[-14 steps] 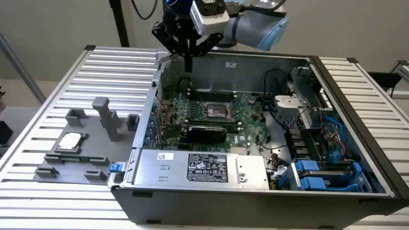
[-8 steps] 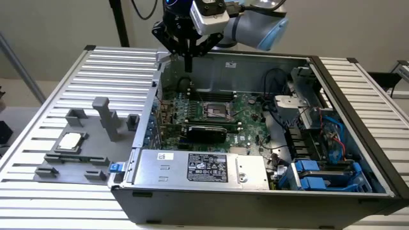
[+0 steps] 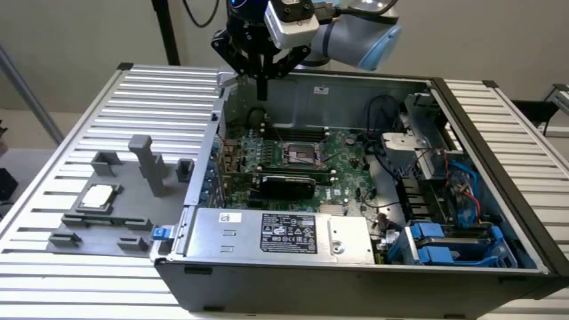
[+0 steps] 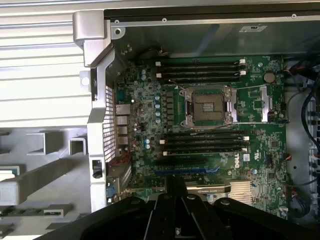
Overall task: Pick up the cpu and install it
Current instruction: 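Reach for the cpu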
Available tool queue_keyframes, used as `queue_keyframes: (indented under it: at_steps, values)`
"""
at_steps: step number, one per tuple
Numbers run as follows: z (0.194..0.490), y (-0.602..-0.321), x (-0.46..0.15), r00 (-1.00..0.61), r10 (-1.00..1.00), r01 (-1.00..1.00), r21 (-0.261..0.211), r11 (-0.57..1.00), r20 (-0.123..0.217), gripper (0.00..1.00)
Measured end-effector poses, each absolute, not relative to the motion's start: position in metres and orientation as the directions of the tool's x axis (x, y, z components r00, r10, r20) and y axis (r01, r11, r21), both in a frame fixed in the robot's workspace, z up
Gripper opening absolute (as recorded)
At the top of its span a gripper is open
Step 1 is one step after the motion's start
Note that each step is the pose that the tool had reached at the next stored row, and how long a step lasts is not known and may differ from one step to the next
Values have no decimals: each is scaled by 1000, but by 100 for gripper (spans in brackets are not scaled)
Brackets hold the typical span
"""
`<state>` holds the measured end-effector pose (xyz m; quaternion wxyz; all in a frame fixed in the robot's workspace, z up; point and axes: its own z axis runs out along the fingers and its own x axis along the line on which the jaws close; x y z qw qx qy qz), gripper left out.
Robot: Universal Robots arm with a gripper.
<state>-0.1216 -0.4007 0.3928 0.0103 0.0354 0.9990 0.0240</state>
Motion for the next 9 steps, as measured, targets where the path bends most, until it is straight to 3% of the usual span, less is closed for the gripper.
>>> queue_keyframes:
  at_steps: [9]
  values:
    - [392, -427, -149, -997, 71, 70, 49, 996, -19, 11]
